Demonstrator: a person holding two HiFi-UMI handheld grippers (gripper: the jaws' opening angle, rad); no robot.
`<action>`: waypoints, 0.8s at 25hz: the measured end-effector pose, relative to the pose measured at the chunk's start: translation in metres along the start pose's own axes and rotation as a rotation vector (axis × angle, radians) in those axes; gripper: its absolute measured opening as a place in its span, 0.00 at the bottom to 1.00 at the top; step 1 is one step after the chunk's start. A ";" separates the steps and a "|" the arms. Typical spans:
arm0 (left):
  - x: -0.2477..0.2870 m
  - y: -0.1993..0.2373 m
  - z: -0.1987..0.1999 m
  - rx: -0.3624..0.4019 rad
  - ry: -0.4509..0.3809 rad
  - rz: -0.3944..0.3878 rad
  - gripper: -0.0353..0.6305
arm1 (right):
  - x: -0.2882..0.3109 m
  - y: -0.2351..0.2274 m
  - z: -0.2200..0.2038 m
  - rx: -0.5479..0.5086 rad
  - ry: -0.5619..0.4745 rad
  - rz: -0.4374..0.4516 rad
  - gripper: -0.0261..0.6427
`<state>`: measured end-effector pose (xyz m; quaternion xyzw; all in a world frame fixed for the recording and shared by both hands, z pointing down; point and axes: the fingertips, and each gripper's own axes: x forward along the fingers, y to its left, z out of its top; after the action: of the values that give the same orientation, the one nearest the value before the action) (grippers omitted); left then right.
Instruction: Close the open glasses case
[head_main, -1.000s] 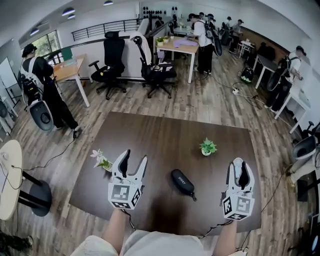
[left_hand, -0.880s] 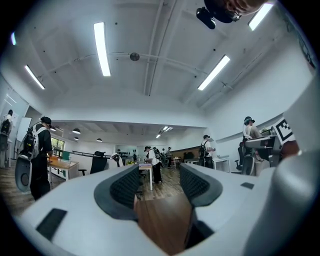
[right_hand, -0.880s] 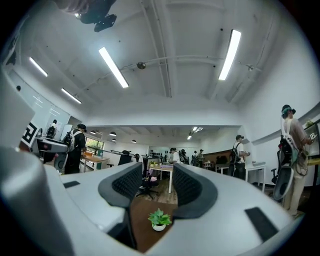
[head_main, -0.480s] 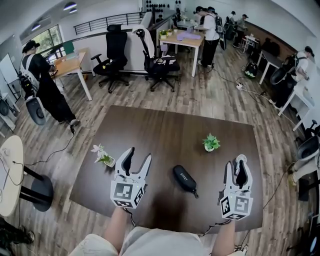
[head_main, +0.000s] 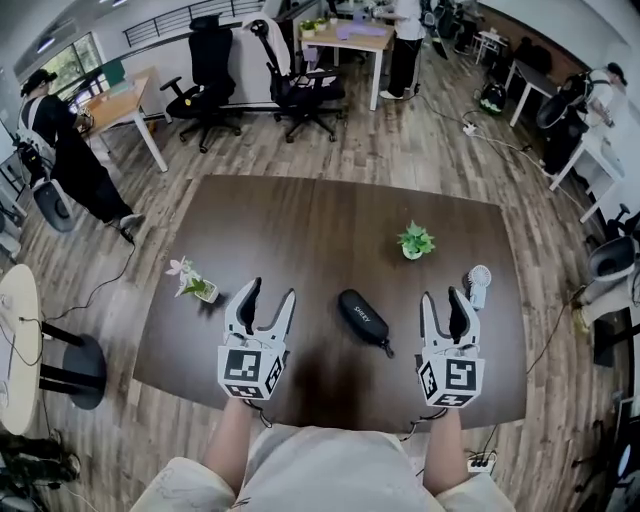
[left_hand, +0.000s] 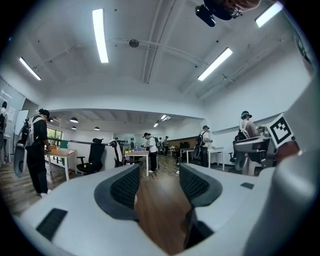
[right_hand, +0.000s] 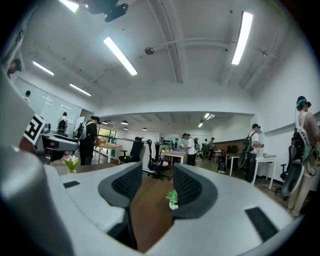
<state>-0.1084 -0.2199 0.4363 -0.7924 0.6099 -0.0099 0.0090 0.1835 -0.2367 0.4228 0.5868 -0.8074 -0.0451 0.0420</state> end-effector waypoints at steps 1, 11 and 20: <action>-0.002 -0.003 -0.009 -0.006 0.019 -0.003 0.44 | 0.001 0.007 -0.010 -0.001 0.022 0.016 0.33; -0.014 -0.023 -0.069 -0.045 0.150 -0.025 0.43 | 0.010 0.091 -0.124 -0.020 0.298 0.238 0.34; -0.025 -0.033 -0.095 -0.063 0.219 -0.036 0.43 | 0.012 0.138 -0.189 -0.145 0.478 0.388 0.34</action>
<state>-0.0855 -0.1874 0.5320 -0.7973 0.5928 -0.0777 -0.0828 0.0721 -0.2097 0.6270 0.4114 -0.8663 0.0455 0.2798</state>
